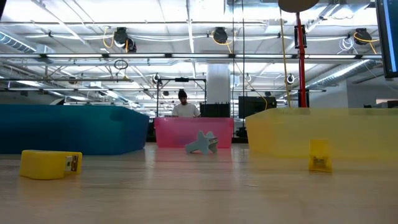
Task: Pick and place Stapler, Stapler remover, tape
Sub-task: Put the red tape into the pink bin
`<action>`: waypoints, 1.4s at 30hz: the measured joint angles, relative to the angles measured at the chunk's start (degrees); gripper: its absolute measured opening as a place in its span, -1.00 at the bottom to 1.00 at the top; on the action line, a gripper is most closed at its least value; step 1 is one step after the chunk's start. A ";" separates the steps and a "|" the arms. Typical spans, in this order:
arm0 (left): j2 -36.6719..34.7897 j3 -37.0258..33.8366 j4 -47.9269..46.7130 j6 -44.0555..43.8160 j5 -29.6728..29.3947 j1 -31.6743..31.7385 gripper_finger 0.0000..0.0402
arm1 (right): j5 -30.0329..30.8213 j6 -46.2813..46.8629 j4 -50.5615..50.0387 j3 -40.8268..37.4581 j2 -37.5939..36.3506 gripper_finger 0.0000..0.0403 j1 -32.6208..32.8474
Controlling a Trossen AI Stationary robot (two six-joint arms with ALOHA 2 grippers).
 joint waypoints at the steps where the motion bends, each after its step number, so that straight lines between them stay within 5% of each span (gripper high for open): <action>1: 0.50 0.07 0.48 0.00 0.02 0.23 -0.81 | 0.00 0.01 0.07 0.00 0.00 -0.30 -0.31; 10: 0.85 0.09 -0.18 6.87 2.25 1.84 -0.68 | 0.50 0.71 -0.72 -0.02 0.02 -0.82 -1.70; 15: 0.84 0.09 -2.64 19.62 10.91 3.45 -0.34 | 2.10 3.89 -1.66 -0.02 0.04 -0.84 -1.59; 20: -0.50 0.07 -18.03 24.77 12.65 5.78 -0.14 | 5.11 7.98 -9.69 -0.02 0.05 -0.84 -1.66; 23: -1.71 -0.24 -30.10 26.10 6.74 6.77 -0.08 | 10.26 11.39 -15.06 0.13 -0.31 -0.84 -1.59; 29: -7.19 -0.02 -50.67 21.42 -14.66 6.85 -0.05 | 19.67 17.52 -21.61 0.09 -0.18 -0.84 -6.28; 35: -13.81 -0.09 -62.92 15.13 -33.51 4.80 -0.05 | 19.05 26.55 -22.97 0.09 -0.07 -0.84 -17.38; 42: -22.57 -1.44 -67.51 16.44 -38.70 4.03 -0.05 | 5.84 37.86 -25.17 2.14 3.68 -0.84 -32.53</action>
